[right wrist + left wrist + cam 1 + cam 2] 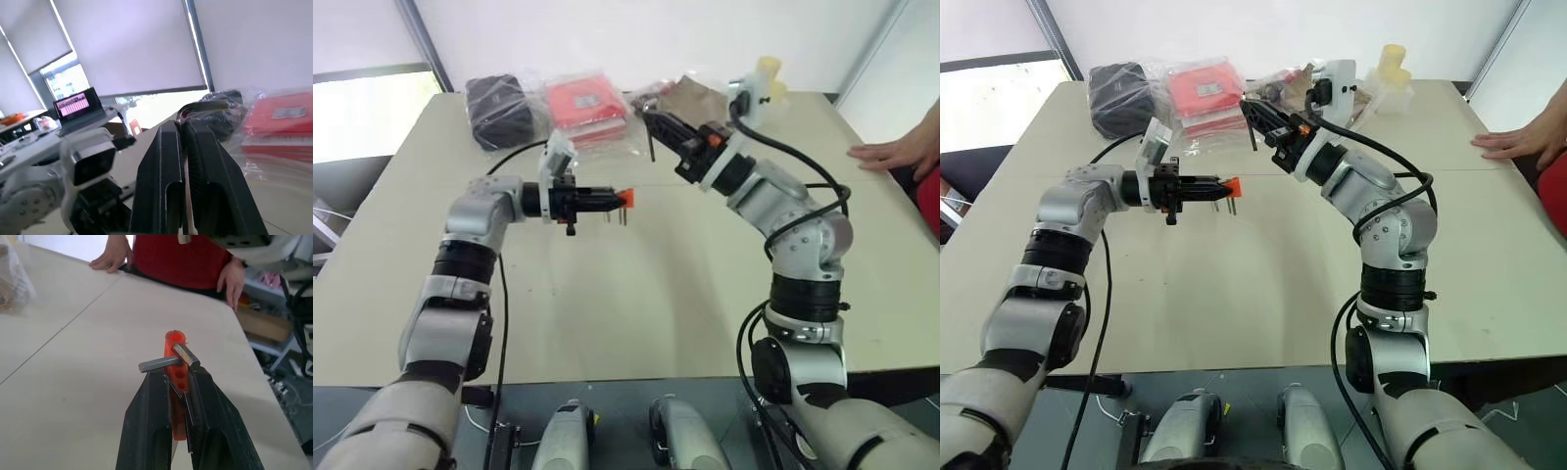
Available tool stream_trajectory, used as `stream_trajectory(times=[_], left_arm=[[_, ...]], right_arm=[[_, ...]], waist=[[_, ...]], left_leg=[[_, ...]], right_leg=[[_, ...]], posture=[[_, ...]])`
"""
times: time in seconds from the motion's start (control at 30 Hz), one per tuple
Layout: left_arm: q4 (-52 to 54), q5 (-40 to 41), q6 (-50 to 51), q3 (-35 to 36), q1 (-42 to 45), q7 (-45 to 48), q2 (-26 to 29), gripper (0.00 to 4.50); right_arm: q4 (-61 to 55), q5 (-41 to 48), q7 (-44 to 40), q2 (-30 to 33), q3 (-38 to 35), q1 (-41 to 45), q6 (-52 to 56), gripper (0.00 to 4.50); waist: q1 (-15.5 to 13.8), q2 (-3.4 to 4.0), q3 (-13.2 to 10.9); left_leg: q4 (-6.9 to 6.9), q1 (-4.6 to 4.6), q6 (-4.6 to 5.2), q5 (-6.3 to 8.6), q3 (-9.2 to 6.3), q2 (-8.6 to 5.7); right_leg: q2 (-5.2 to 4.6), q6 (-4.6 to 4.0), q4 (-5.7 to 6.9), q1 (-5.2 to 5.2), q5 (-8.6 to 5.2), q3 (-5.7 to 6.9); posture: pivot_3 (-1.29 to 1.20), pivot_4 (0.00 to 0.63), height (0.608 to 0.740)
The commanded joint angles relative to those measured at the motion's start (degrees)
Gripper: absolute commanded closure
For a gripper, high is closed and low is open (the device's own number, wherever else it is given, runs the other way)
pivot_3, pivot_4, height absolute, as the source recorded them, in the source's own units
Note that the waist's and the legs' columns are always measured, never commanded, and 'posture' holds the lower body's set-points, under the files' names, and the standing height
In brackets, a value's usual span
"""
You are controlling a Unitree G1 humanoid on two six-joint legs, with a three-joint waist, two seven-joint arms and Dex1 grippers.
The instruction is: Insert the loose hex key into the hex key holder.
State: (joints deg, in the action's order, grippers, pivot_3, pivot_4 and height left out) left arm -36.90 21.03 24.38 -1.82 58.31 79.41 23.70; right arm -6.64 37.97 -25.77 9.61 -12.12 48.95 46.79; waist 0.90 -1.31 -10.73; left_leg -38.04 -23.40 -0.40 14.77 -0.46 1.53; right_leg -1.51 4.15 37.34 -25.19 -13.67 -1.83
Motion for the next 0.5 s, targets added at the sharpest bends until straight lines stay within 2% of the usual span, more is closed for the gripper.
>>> stream_trajectory(times=[0.03, 0.2, 0.5], left_arm=[[-1.18, 1.11, -1.50, 1.82, 3.66, 0.73, -0.33, 4.50], [-3.46, 2.24, -1.40, 3.53, 5.93, 0.25, -1.38, 4.50], [-0.93, 3.37, 0.70, 3.84, 5.79, 0.69, -2.03, 4.50]], right_arm=[[-3.38, 2.74, 1.72, -0.80, -0.74, 0.04, -0.49, 4.42], [-4.45, 4.31, 3.22, -0.96, -0.38, -0.98, -0.78, 4.42], [-4.21, 4.78, 4.11, -0.74, 0.39, -1.71, -1.93, 4.42]], waist=[[0.11, 0.00, 0.00], [0.22, 0.01, 0.00], [0.18, 0.01, -0.01]], left_leg=[[0.00, -0.01, 0.00, 0.00, 0.00, 0.00], [0.02, 0.00, 0.00, 0.00, 0.00, 0.01], [0.02, -0.01, 0.00, 0.00, 0.00, 0.02]], right_leg=[[0.00, 0.00, 0.00, -0.01, 0.00, 0.00], [0.01, 0.00, 0.02, -0.03, 0.00, 0.00], [0.02, 0.00, 0.02, -0.04, 0.00, 0.00]], posture=[[0.00, 0.150, 0.740], [0.00, 0.150, 0.740], [0.00, 0.150, 0.740]])
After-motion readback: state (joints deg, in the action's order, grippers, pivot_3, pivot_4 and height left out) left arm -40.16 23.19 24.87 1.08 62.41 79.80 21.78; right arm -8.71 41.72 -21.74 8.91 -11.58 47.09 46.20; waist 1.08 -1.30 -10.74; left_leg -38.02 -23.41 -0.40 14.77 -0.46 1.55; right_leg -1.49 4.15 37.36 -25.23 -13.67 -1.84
